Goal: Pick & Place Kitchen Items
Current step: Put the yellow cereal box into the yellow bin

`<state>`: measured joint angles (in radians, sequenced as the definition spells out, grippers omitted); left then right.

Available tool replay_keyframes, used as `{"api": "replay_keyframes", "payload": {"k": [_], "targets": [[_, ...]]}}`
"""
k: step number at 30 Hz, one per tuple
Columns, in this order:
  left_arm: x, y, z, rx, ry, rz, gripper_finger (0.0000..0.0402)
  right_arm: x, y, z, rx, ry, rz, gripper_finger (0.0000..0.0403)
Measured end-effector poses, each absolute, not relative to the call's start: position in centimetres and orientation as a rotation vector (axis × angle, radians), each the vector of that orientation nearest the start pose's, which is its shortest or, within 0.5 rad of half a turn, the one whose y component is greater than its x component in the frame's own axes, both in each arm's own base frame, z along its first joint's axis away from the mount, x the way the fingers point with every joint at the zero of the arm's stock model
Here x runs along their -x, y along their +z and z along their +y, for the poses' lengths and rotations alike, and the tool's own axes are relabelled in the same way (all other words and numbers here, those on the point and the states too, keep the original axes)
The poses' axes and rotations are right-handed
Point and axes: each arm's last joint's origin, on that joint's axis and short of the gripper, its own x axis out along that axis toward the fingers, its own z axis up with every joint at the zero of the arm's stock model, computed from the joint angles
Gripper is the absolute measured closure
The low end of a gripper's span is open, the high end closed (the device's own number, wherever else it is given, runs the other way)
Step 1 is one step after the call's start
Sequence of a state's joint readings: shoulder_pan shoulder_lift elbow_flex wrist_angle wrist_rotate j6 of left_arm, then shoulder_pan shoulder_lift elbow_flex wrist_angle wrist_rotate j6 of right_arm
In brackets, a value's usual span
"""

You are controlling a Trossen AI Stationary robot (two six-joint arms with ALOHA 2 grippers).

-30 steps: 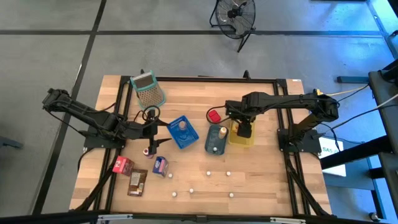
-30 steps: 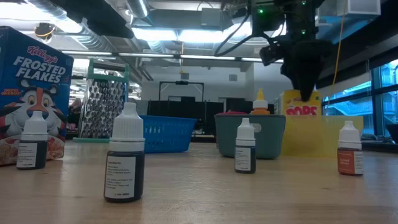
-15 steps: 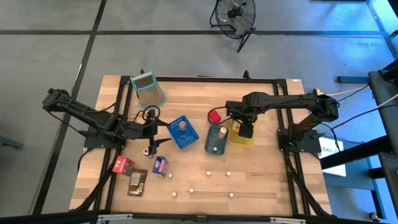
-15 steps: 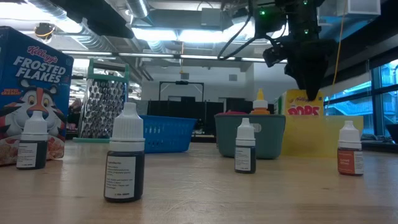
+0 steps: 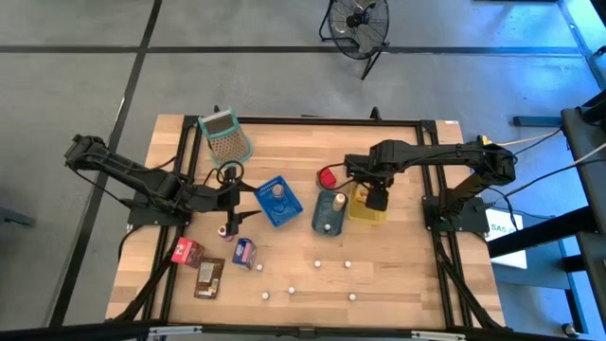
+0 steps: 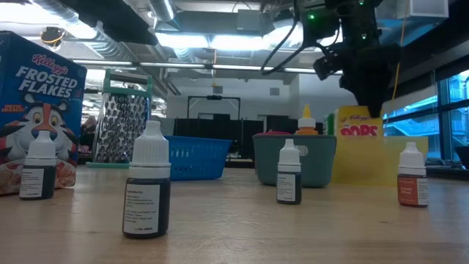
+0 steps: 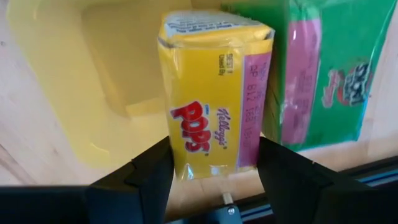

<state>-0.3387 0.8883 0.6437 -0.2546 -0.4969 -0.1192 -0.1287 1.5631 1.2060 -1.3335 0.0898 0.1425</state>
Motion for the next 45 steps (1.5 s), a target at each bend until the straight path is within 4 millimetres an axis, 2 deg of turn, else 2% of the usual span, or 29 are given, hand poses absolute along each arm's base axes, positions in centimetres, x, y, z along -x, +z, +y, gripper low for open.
{"api": "replay_keyframes", "payload": {"k": [45], "targets": [[-18.15, 26.26, -4.93, -0.086, 0.181, 0.446, 0.0123, -24.67, 24.35, -3.34, -0.178, -0.262, 1.763, 0.0181]]}}
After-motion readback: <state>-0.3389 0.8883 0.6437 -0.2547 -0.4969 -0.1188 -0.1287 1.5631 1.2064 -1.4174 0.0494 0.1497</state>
